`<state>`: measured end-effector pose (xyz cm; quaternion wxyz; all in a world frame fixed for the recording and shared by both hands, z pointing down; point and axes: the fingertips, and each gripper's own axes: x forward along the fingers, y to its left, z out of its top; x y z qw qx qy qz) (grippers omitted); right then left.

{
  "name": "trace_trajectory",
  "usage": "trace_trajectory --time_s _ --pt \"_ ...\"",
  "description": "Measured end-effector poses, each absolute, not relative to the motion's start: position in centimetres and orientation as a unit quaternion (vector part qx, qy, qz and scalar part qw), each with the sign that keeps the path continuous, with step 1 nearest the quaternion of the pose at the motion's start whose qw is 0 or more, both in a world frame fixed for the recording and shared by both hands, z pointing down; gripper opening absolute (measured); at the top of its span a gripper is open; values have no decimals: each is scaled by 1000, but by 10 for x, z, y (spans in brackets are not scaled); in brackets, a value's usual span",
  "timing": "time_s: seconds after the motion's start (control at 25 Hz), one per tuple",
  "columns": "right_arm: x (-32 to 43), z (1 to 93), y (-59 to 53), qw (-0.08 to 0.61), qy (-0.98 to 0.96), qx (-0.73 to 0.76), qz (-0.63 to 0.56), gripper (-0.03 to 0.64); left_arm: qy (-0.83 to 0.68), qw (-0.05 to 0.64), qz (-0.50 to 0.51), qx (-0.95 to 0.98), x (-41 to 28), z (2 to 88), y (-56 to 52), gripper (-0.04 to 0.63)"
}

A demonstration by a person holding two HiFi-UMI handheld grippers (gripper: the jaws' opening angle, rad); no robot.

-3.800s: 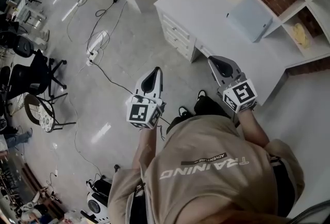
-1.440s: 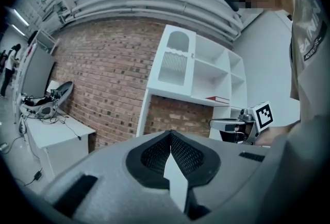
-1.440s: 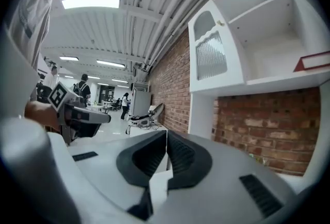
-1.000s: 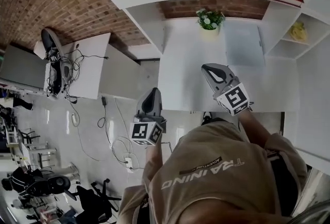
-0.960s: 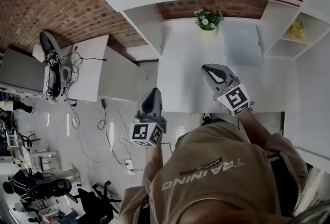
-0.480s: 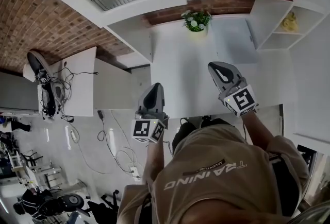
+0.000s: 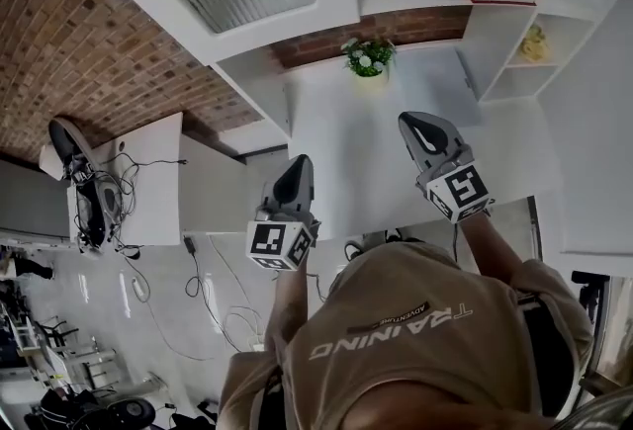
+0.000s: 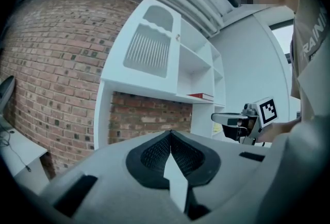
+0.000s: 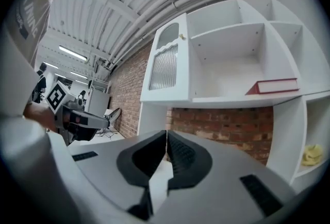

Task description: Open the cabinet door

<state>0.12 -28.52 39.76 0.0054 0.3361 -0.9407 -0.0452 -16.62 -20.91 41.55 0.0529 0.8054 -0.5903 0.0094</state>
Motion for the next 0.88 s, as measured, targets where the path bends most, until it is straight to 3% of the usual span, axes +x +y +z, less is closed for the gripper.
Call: trace_trajectory --time_s 0.52,0.88 --pt "-9 290 -311 -33 -920 368 -135 15 -558 49 17 828 -161 405 -206 8" --pt "-35 259 -341 -60 -934 338 -97 17 -559 58 16 827 -170 409 -211 8"
